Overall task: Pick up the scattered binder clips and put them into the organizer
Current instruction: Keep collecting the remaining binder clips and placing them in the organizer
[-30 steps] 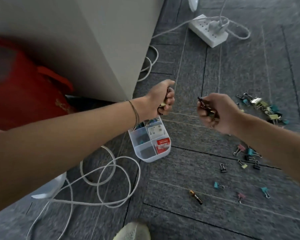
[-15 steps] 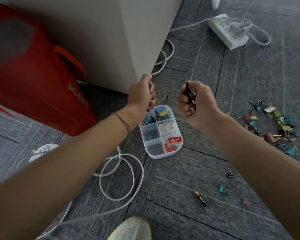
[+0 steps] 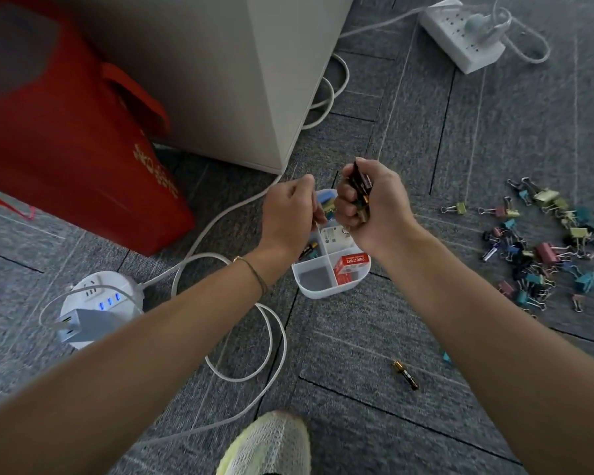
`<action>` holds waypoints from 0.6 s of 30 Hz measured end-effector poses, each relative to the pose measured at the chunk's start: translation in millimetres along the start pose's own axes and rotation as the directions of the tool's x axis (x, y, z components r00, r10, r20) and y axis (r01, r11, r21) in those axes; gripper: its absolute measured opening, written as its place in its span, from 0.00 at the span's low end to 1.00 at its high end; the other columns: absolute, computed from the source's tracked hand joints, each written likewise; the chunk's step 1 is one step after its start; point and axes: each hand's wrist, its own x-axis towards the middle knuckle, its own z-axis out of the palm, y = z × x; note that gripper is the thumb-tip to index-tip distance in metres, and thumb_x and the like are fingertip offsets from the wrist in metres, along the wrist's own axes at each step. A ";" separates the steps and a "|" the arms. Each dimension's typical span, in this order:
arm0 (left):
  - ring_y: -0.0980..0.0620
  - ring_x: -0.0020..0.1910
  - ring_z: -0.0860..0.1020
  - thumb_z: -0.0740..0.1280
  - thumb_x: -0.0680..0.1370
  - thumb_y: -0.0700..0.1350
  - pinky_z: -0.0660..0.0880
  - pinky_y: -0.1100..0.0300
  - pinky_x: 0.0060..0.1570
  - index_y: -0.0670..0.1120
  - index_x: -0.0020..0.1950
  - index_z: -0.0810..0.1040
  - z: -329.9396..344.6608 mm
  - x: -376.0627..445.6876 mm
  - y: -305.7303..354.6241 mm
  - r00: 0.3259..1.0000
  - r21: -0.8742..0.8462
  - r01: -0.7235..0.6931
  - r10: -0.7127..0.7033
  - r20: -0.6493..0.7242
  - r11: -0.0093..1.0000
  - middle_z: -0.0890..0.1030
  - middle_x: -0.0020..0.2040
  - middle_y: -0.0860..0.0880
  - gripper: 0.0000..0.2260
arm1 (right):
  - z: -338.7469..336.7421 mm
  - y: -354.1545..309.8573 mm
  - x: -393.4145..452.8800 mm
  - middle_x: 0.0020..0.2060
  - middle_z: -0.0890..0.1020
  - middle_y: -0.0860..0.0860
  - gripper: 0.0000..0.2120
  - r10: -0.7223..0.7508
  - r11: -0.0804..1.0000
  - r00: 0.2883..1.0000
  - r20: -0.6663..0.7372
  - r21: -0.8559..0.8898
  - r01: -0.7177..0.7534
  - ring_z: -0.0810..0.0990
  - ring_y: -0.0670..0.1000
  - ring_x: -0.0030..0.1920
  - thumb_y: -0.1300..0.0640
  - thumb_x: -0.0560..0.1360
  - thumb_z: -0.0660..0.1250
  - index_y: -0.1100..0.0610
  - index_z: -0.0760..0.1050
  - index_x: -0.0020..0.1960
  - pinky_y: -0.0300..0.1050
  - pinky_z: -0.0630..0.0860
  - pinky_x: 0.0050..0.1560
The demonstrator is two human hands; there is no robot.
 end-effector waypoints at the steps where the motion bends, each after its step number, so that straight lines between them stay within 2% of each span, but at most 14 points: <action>1: 0.44 0.28 0.75 0.59 0.81 0.42 0.74 0.55 0.30 0.49 0.23 0.71 0.3 0.6 -0.3 1.000 -0.004 -0.008 0.008 -0.005 1.000 0.74 0.25 0.43 0.24 | 0.0 0.2 -0.1 0.26 0.69 0.50 0.13 -0.003 1.000 1.000 -0.002 -0.003 0.003 0.64 0.48 0.23 0.54 0.82 0.57 0.56 0.71 0.41 0.39 0.56 0.22; 5: 0.47 0.27 0.76 0.60 0.82 0.39 0.78 0.53 0.33 0.41 0.32 0.73 1.9 -1.1 -0.6 0.999 0.009 -0.041 0.041 -0.017 0.999 0.74 0.28 0.42 0.18 | -0.8 0.8 -0.1 0.26 0.69 0.50 0.12 -0.011 1.000 1.000 -0.005 -0.005 0.011 0.64 0.48 0.23 0.54 0.82 0.57 0.56 0.72 0.42 0.39 0.57 0.22; 8: 0.47 0.27 0.75 0.60 0.82 0.40 0.79 0.51 0.34 0.41 0.34 0.74 0.0 -1.8 -1.9 0.998 0.023 -0.052 0.052 -0.031 0.998 0.74 0.27 0.43 0.17 | -2.1 0.9 -0.1 0.27 0.69 0.50 0.12 -0.014 1.000 1.000 -0.013 -0.008 0.014 0.64 0.48 0.24 0.54 0.82 0.57 0.56 0.72 0.42 0.39 0.57 0.22; 11: 0.49 0.27 0.77 0.61 0.83 0.42 0.81 0.45 0.40 0.40 0.34 0.76 -2.4 -3.9 -2.6 0.998 0.035 -0.060 0.061 -0.034 0.998 0.75 0.28 0.42 0.17 | -1.9 2.4 0.2 0.27 0.70 0.50 0.12 -0.021 1.000 1.000 -0.022 -0.014 0.021 0.65 0.48 0.24 0.54 0.82 0.58 0.57 0.72 0.43 0.39 0.58 0.23; 16: 0.44 0.32 0.79 0.60 0.80 0.45 0.82 0.37 0.42 0.41 0.33 0.76 -1.3 -6.8 -1.7 0.994 0.032 -0.044 0.047 -0.097 0.999 0.79 0.29 0.41 0.17 | 5.7 6.9 0.1 0.27 0.70 0.51 0.13 -0.026 1.000 1.000 -0.017 0.013 0.027 0.66 0.49 0.24 0.53 0.82 0.58 0.57 0.72 0.42 0.39 0.58 0.24; 18: 0.39 0.36 0.83 0.60 0.79 0.48 0.82 0.36 0.43 0.41 0.34 0.76 0.2 -6.4 -2.2 0.991 0.044 -0.029 0.034 -0.127 0.999 0.82 0.32 0.40 0.16 | 9.8 9.7 -0.7 0.27 0.70 0.51 0.13 -0.035 0.999 0.999 -0.009 0.030 0.035 0.66 0.49 0.24 0.53 0.82 0.58 0.57 0.72 0.42 0.40 0.57 0.26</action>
